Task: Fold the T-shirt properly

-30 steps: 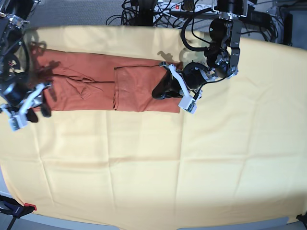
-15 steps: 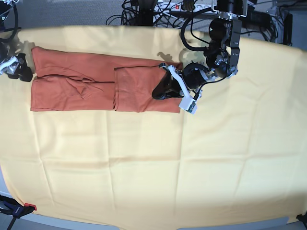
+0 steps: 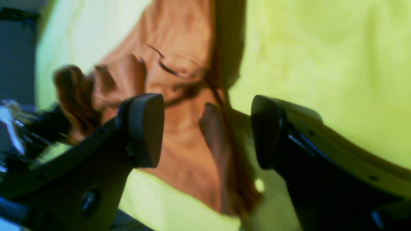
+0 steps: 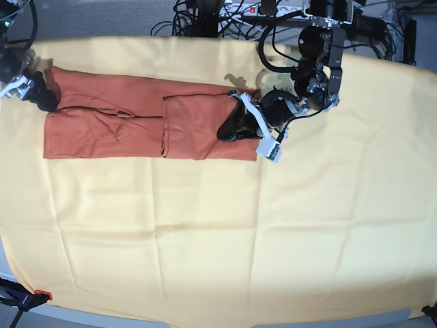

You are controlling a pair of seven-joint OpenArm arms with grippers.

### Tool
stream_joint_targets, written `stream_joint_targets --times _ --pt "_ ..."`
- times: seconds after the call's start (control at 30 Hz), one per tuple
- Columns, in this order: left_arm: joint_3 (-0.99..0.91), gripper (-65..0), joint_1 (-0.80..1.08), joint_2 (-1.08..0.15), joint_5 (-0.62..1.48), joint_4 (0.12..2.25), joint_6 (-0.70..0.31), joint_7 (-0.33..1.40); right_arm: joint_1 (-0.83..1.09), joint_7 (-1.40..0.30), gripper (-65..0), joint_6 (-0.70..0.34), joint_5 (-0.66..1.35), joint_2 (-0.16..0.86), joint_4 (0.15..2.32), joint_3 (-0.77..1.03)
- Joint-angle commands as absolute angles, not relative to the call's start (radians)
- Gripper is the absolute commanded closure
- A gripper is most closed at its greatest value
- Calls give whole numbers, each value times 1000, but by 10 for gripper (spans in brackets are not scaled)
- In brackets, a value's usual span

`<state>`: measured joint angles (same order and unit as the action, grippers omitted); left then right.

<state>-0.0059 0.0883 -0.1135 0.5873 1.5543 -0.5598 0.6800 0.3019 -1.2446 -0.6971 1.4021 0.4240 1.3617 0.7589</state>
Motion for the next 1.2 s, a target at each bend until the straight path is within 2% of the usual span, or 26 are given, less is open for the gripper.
stream_joint_targets --times 0.0,0.3,0.37,0.43,0.53,0.57,0.7,0.87,1.03,1.17 --pt "-6 0 80 -117 588 1566 -556 685 295 -1251 -444 -698 1417 443 1365 743" --pt "-6 0 91 -117 588 1566 -557 689 249 -1269 -442 -698 1410 443 1357 651" --pt "-6 0 91 -117 588 1566 -557 689 249 -1269 -407 -698 1409 443 1357 651" --pt "-6 0 91 -117 588 1566 -557 688 249 -1269 -290 -698 1405 443 1357 651" --pt "-6 0 91 -117 589 1566 -557 688 249 -1266 -17 -698 1405 443 1357 651" --pt "-6 0 91 -117 592 1566 -557 688 249 -1256 0 -698 1405 443 1357 651" --pt "-23 0 90 -117 672 1567 -584 688 243 -1232 0 -698 1404 443 1357 652" --pt "-96 0 88 -117 860 1567 -698 699 204 -1232 0 -698 1341 447 1361 660" --pt "-219 0 88 -117 1134 1569 -698 843 203 -1253 0 -698 1342 447 1425 686" --pt "-318 0 89 -134 1164 1569 -698 905 237 -1269 0 -698 1343 446 1547 695"
